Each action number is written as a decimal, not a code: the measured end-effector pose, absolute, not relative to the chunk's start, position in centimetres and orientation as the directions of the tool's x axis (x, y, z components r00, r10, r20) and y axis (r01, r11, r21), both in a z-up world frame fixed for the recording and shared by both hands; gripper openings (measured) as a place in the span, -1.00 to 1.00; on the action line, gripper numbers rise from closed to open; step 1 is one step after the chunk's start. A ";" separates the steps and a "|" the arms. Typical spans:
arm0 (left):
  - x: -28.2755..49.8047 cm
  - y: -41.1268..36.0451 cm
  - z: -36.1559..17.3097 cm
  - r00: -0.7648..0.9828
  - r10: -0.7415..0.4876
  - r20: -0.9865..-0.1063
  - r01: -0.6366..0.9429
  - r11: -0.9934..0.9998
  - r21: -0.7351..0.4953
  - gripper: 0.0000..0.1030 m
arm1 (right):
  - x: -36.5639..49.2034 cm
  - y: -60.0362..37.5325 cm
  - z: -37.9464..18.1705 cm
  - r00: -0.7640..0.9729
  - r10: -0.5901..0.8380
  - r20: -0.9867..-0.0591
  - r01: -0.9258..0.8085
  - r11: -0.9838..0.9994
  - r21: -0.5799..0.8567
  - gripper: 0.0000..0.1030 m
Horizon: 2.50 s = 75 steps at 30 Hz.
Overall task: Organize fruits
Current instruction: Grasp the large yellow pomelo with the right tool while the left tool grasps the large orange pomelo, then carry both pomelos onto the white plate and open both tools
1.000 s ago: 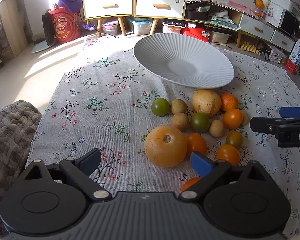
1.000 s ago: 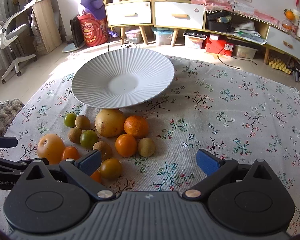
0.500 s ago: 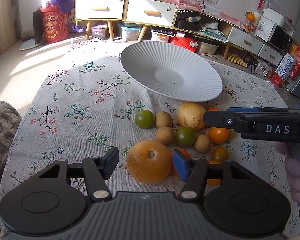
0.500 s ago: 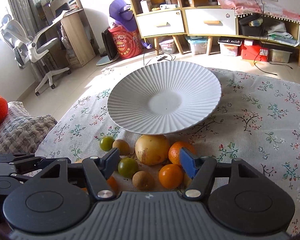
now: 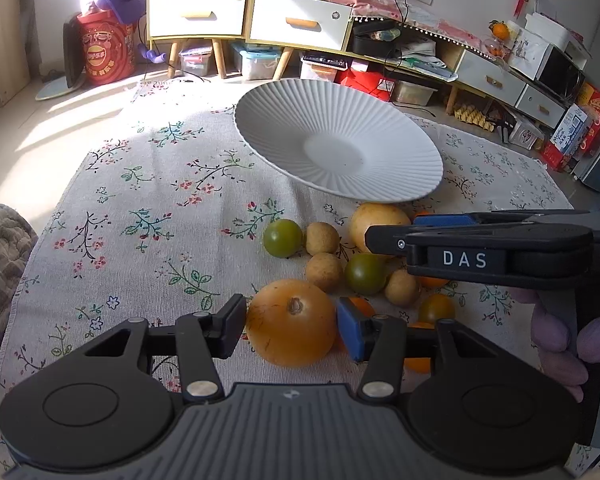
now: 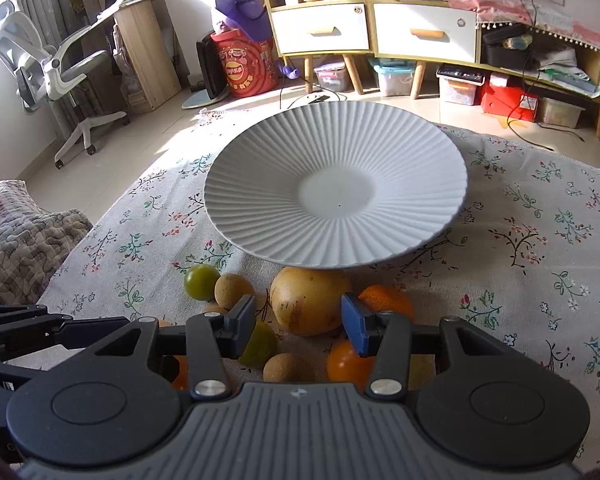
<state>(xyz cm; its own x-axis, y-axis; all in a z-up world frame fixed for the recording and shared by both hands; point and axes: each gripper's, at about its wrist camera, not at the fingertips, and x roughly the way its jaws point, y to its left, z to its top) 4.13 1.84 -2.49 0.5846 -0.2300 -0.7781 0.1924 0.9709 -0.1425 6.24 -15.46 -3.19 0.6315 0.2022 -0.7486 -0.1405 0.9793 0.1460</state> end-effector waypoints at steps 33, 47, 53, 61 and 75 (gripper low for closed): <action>4.6 1.5 -2.5 0.570 -0.209 -0.795 0.185 0.975 -0.123 -0.29 | 7.2 -13.9 -3.8 0.582 0.105 -0.806 -0.082 0.994 0.070 -0.08; 4.1 1.7 -1.7 0.584 -0.222 -0.781 0.195 0.972 -0.130 -0.30 | 5.3 -14.4 -2.1 0.586 0.082 -0.806 -0.065 0.996 0.054 -0.08; 4.4 2.2 -1.1 0.589 -0.252 -0.768 0.192 0.967 -0.170 -0.30 | 4.8 -15.2 -1.3 0.600 0.088 -0.795 -0.046 0.996 0.076 -0.08; 5.5 1.9 0.7 0.642 -0.310 -0.701 0.213 0.951 -0.225 -0.30 | 5.1 -17.1 0.1 0.659 0.099 -0.746 -0.019 0.993 0.115 -0.08; 10.4 -0.5 0.8 0.676 -0.368 -0.639 0.314 0.928 -0.202 -0.30 | 8.8 -19.8 0.8 0.715 0.161 -0.680 0.005 0.972 0.235 -0.07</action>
